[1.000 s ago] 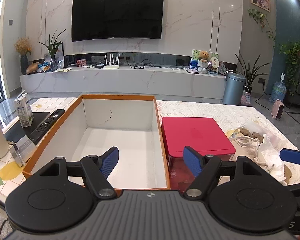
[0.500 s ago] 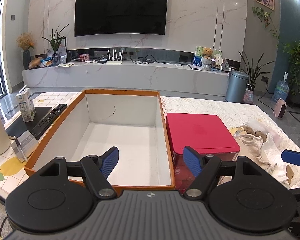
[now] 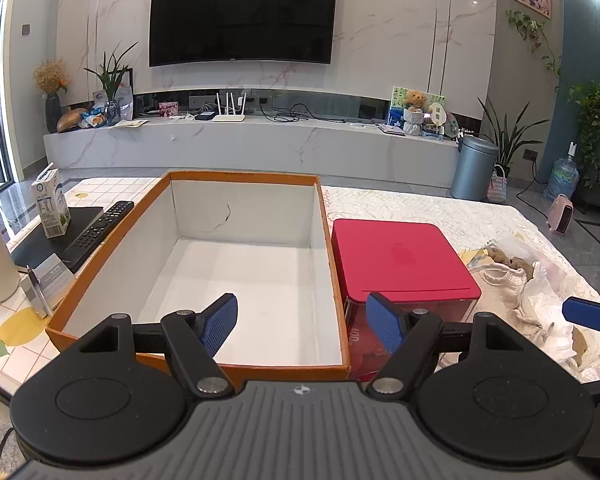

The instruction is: Organize soft objects

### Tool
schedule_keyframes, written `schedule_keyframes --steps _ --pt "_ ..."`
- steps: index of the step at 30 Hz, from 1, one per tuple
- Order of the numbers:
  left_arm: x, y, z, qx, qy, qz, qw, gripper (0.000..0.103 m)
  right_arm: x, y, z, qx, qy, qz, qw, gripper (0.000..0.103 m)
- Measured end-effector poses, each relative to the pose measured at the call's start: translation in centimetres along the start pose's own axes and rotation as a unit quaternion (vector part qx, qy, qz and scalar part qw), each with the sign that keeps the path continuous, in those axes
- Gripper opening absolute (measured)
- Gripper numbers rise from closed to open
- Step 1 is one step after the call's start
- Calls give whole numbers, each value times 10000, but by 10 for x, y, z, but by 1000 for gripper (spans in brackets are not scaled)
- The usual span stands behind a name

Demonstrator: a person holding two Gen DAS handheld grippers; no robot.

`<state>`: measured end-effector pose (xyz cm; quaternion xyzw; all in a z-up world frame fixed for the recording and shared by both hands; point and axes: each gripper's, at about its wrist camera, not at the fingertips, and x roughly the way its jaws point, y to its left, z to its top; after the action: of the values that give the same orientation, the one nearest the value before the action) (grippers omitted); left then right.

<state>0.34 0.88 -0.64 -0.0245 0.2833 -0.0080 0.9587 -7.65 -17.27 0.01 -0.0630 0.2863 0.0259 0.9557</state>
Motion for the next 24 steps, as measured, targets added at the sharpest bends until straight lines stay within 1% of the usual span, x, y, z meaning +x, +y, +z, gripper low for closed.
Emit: schedule_keyframes --steps 13,17,24 --pt "2 -1 -1 95 43 113 9999 87 0 -1 0 84 21 50 10000 100" --pt "1 -2 -1 113 -10 196 9997 87 0 -1 0 65 37 43 10000 100" --pt "1 -1 0 100 -6 184 9998 87 2 -1 -1 125 102 65 9998 101"
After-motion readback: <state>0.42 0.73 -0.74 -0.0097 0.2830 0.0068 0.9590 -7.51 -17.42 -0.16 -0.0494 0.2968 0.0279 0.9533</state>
